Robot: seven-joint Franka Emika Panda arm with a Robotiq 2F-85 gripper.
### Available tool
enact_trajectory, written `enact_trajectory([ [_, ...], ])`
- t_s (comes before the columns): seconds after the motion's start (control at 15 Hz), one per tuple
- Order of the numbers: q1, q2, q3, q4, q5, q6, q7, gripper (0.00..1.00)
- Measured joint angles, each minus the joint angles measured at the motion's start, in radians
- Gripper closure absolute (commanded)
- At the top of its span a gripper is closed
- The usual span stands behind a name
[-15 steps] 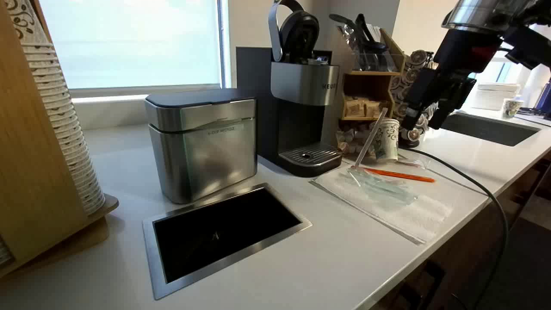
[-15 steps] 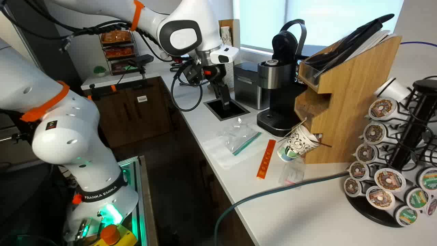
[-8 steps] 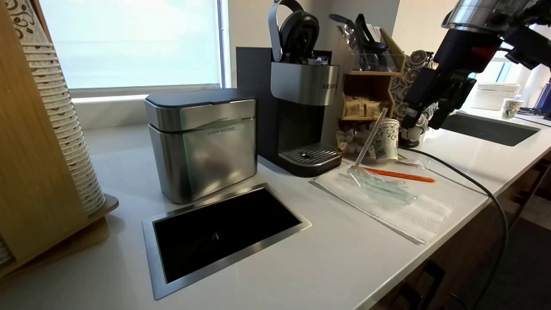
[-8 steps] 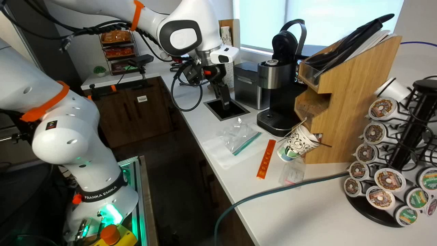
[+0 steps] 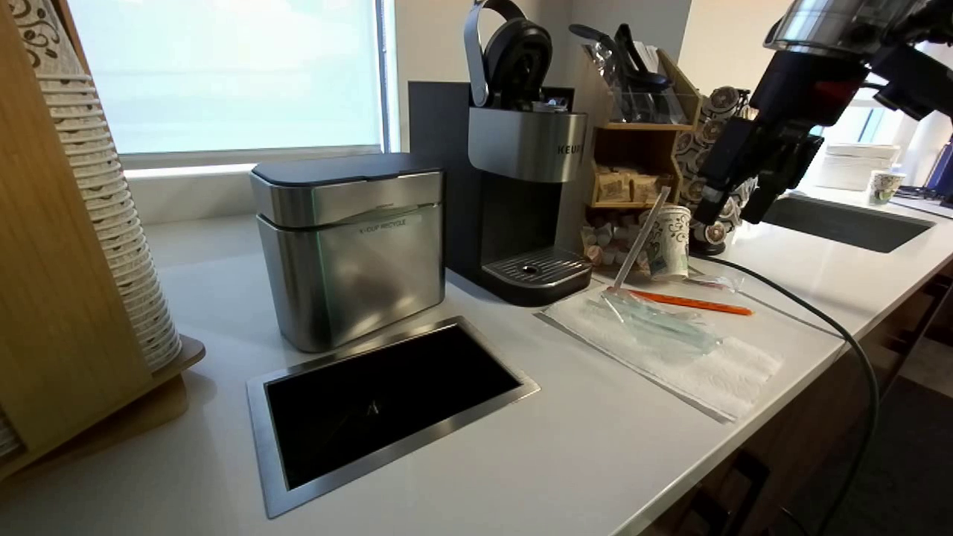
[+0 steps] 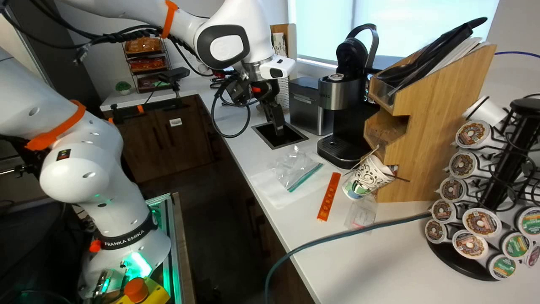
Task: Move the cup to the left and put the straw in the cup
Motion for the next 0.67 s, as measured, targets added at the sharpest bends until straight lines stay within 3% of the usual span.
enact_trajectory([
  [0.67, -0.007, 0.000, 0.001, 0.001, -0.002, 0.011, 0.026, 0.00],
])
